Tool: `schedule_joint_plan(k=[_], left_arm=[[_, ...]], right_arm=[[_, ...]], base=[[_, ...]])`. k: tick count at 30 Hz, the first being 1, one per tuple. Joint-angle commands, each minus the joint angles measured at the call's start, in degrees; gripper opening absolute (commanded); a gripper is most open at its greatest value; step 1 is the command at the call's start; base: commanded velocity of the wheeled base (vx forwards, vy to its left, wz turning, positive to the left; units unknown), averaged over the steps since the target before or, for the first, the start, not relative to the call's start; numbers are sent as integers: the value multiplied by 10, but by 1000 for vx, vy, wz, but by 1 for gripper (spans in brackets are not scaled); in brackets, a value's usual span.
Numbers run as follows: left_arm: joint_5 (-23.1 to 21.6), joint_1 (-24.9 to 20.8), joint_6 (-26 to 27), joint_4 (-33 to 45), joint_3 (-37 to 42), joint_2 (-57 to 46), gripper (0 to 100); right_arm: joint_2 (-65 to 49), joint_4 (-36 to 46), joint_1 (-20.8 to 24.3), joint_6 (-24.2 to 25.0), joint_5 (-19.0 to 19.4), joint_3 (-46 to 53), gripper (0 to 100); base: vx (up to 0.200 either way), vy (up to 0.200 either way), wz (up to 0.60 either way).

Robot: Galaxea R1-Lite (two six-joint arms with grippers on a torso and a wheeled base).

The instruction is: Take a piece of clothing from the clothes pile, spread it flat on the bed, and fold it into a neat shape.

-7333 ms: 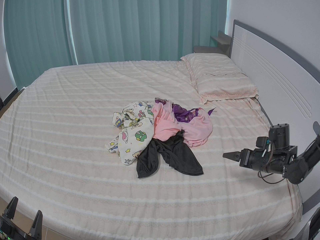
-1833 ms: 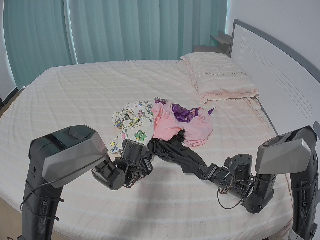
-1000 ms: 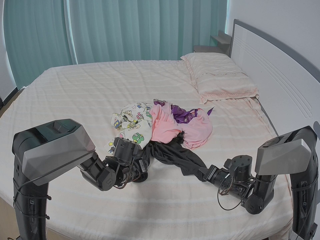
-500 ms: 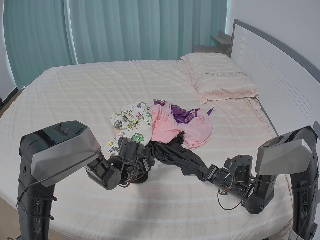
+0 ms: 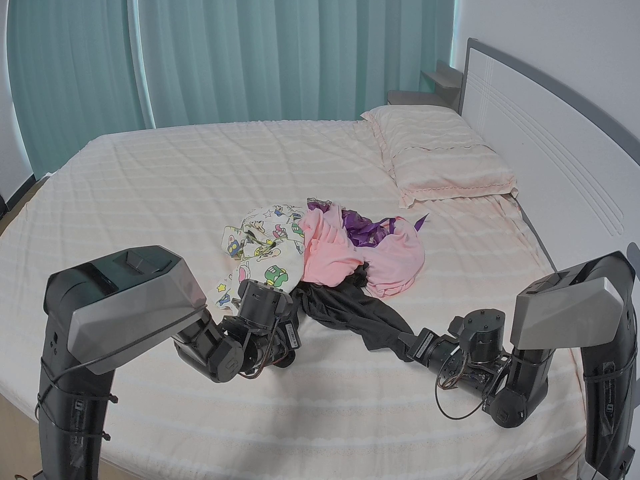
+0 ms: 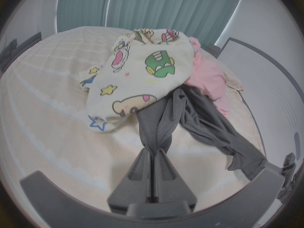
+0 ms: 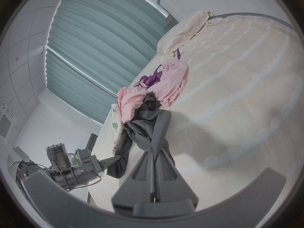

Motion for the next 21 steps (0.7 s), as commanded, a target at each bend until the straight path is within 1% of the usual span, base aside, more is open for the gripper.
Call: schedule_joint_plan(k=[1,4,5,6,9,13,14,15,16,18,19,21], left_arm=[[2,0,-3,-1,33,-73,0],[1,1,-13,-1,57,-137,0],[1,1,-13,-1,57,-137,0],[-1,0,-25,-2,73,-178,0],[-1,-1,-28,-5,94,-232,0],[-2,-1,-31,-5,101,-285,0],[-2,-1,-39,-6,101,-316,0],[-2,-1,-39,-6,101,-316,0],[0,-1,-45,-7,100,-350,0],[-1,2,-45,-9,98,-387,0],[-1,2,-45,-9,99,-388,0],[-1,4,-45,-16,101,-427,0]], right_arm=[[-6,-8,3,-2,-4,-5,0],[-33,-8,10,-1,-4,-9,0],[-33,-8,10,-1,-4,-9,0],[-65,-8,13,-1,-1,-12,0],[-126,-6,18,-4,4,-12,0],[-192,-6,18,-21,26,-14,0],[-231,-6,16,-35,44,-19,0],[-231,-6,16,-35,44,-19,0],[-272,-6,12,-48,54,-35,0],[-307,-6,5,-55,55,-62,0],[-310,-6,4,-55,56,-65,0],[-340,0,-10,-55,62,-77,0]], base=[[0,0,0],[0,0,0],[0,0,0],[0,0,0],[0,0,0],[0,0,0],[0,0,0],[0,0,0],[0,0,0],[0,0,0],[0,0,0],[0,0,0]])
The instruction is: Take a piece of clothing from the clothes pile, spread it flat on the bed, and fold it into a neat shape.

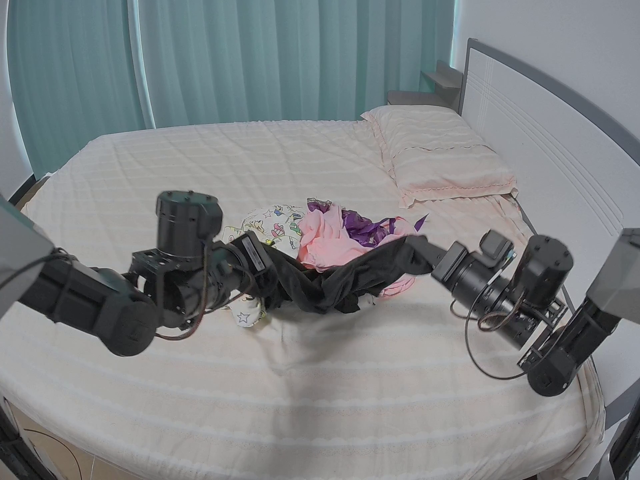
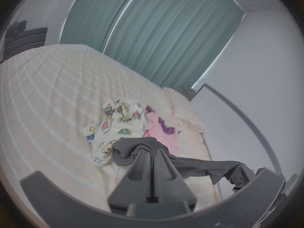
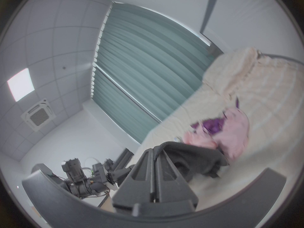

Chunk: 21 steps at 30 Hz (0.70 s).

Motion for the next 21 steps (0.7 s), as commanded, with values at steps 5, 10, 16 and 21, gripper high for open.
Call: schedule_joint_plan(k=[5,10,16,21], left_arm=[[1,11,-6,-10,53,-171,0],[2,8,-8,-34,150,-183,0],[-3,6,-38,-133,225,-185,0],[-10,4,-39,-143,252,-180,0]], right_arm=[[-149,5,-30,-7,19,-16,0],[-120,-5,-18,5,23,63,0],[-120,-5,-18,8,17,113,0],[-122,-5,-18,9,17,150,0]], base=[[0,0,0],[0,0,0],[0,0,0],[0,0,0]])
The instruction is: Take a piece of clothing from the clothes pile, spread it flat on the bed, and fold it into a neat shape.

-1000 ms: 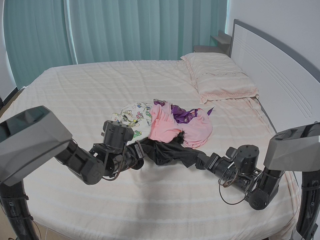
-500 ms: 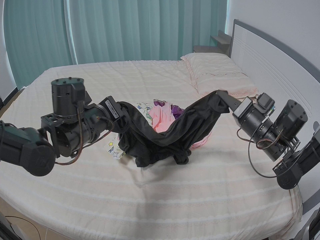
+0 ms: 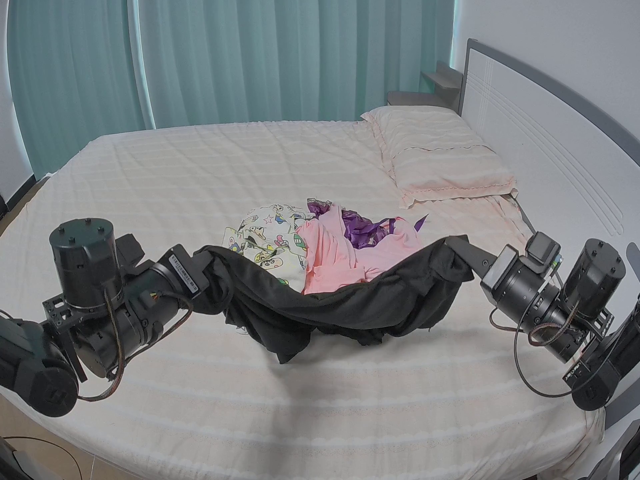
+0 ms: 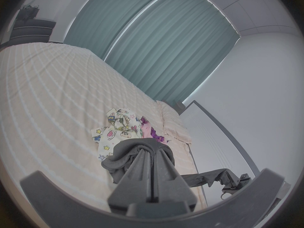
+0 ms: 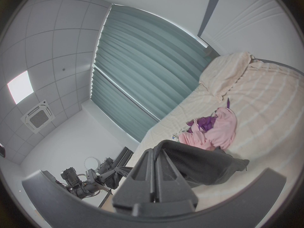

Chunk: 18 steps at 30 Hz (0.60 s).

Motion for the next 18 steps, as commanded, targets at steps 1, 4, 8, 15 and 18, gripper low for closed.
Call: schedule_joint_plan(k=[1,4,8,15,18], left_arm=[[-7,-4,-5,-6,35,-3,0],[-11,-10,-7,-8,41,-2,0],[-17,-11,-7,-8,56,-3,0],[-21,-20,-11,-9,67,4,0],[-17,-20,-19,-11,75,7,0]], right_arm=[[3,-7,1,2,0,39,0],[4,-7,-2,3,-1,41,0],[4,-7,-10,26,0,50,0],[14,-7,-10,36,2,61,0],[12,-7,-12,34,-3,61,0]], base=[[0,0,0],[0,0,0],[0,0,0],[0,0,0],[-200,0,0]])
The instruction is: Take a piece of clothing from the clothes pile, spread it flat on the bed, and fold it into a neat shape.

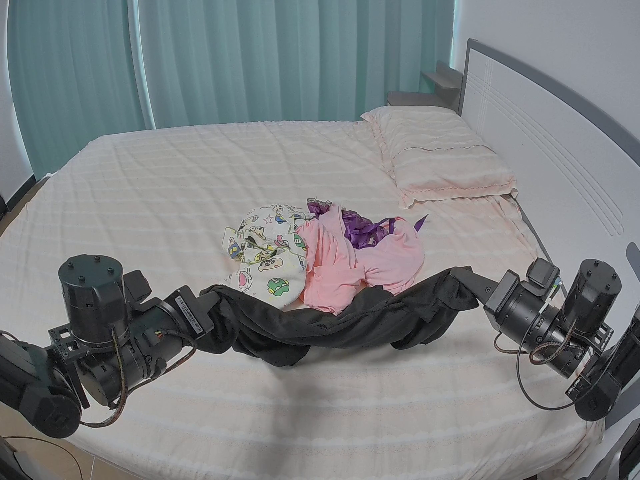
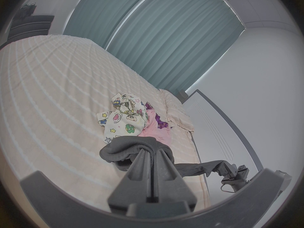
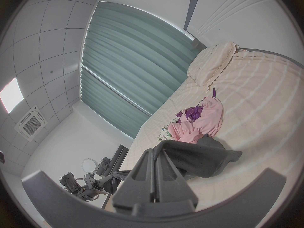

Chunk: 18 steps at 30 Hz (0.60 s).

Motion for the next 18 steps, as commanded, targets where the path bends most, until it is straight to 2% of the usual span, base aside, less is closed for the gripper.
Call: schedule_joint_plan(k=[1,12,18], left_arm=[[1,-1,-3,-2,12,5,0],[-1,0,-3,-2,14,5,0],[0,0,-4,-3,9,4,0]], right_arm=[[-1,-6,-2,0,1,2,0],[-29,-6,-1,-1,-2,4,0],[-26,-6,-1,0,-1,4,0]], base=[[-200,0,0],[-200,0,0],[0,0,0]])
